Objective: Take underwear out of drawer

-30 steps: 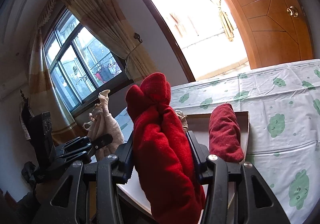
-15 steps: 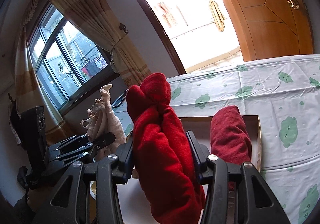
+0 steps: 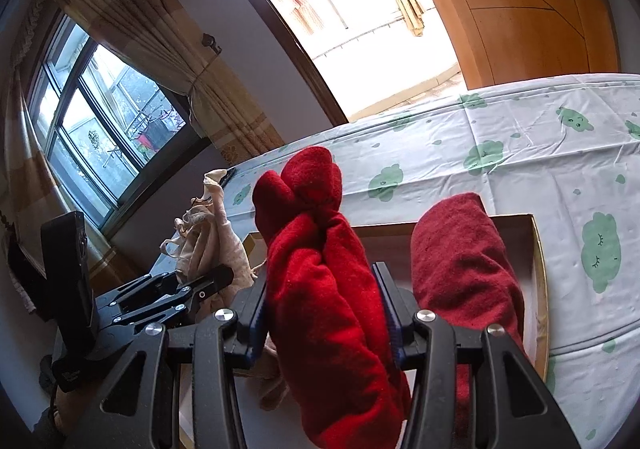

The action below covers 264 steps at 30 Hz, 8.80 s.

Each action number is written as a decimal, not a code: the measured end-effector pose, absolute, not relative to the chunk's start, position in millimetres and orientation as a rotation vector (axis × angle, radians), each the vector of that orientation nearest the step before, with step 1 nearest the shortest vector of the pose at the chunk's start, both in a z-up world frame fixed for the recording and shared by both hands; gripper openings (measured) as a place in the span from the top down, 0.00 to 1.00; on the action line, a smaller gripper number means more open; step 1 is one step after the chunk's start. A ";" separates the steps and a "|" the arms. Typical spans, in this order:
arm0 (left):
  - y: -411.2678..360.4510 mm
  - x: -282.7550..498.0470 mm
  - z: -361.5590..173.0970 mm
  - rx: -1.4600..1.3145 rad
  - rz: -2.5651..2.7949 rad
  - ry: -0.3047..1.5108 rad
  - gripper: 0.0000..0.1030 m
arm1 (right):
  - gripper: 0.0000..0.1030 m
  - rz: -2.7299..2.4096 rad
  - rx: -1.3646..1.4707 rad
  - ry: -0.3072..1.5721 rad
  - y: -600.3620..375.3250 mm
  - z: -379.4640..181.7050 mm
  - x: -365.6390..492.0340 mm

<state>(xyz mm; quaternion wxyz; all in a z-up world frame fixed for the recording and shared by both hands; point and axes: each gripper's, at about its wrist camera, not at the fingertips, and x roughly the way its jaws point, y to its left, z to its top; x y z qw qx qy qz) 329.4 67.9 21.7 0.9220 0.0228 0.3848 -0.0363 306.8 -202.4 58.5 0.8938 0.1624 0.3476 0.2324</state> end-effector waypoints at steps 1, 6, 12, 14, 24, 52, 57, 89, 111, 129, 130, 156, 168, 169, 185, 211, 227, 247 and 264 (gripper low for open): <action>68.8 331.8 19.3 0.041 -0.074 0.798 0.68 | 0.52 0.476 0.339 0.732 -201.6 56.0 309.2; 69.2 336.2 15.5 0.043 -0.065 0.796 0.65 | 0.50 0.453 0.350 0.761 -201.7 46.8 320.5; 67.7 326.7 11.0 0.033 -0.067 0.793 0.50 | 0.31 0.456 0.355 0.759 -205.9 47.3 318.9; 68.1 320.3 12.1 0.032 -0.062 0.778 0.48 | 0.31 0.464 0.339 0.756 -207.6 50.5 312.4; 65.5 261.8 25.3 -0.025 -0.098 0.675 0.41 | 0.24 0.551 0.334 0.721 -204.5 68.7 261.9; 34.9 53.4 -18.1 -0.172 -0.164 0.530 0.27 | 0.20 0.798 0.164 0.665 -268.4 47.0 53.3; 16.4 49.1 -35.7 -0.136 -0.182 0.585 0.26 | 0.20 0.741 0.030 0.668 -267.6 20.0 37.8; -6.7 45.1 -83.2 -0.118 -0.206 0.712 0.16 | 0.25 0.485 -0.485 0.946 -233.0 -87.8 73.6; -0.6 39.1 -84.0 -0.145 -0.216 0.700 0.14 | 0.71 0.531 -0.758 1.107 -202.2 -133.3 76.5; -11.1 46.2 -96.9 -0.121 -0.258 0.807 0.13 | 0.45 0.603 -0.647 1.114 -203.1 -121.4 83.5; -13.6 48.1 -99.1 -0.118 -0.269 0.831 0.13 | 0.46 0.610 -0.641 1.118 -205.4 -120.7 80.7; -69.1 112.4 -154.3 -0.049 -0.398 1.365 0.16 | 0.45 0.629 -0.523 1.064 -240.6 -110.4 95.7; -47.7 107.7 -166.7 -0.105 -0.406 1.327 0.81 | 0.45 0.618 -0.535 1.068 -235.4 -113.4 94.9; -43.9 104.8 -164.9 -0.103 -0.396 1.302 0.83 | 0.45 0.616 -0.537 1.069 -235.6 -114.4 95.3; -12.2 49.2 -121.0 -0.127 -0.336 0.936 0.84 | 0.49 0.574 -0.634 1.112 -215.9 -126.3 96.8; 3.4 23.3 -90.5 -0.134 -0.276 0.776 0.84 | 0.73 0.656 -0.607 0.948 -199.9 -122.3 68.0; 1.9 10.6 -78.9 -0.111 -0.261 0.705 0.84 | 0.73 0.703 -0.463 0.772 -238.2 -104.9 56.2; -2.4 3.7 -69.9 -0.035 -0.201 0.629 0.84 | 0.73 0.705 -0.351 0.612 -250.5 -80.7 52.3; -5.9 -1.3 -68.2 0.013 -0.164 0.578 0.84 | 0.73 0.674 -0.320 0.460 -262.5 -67.8 37.6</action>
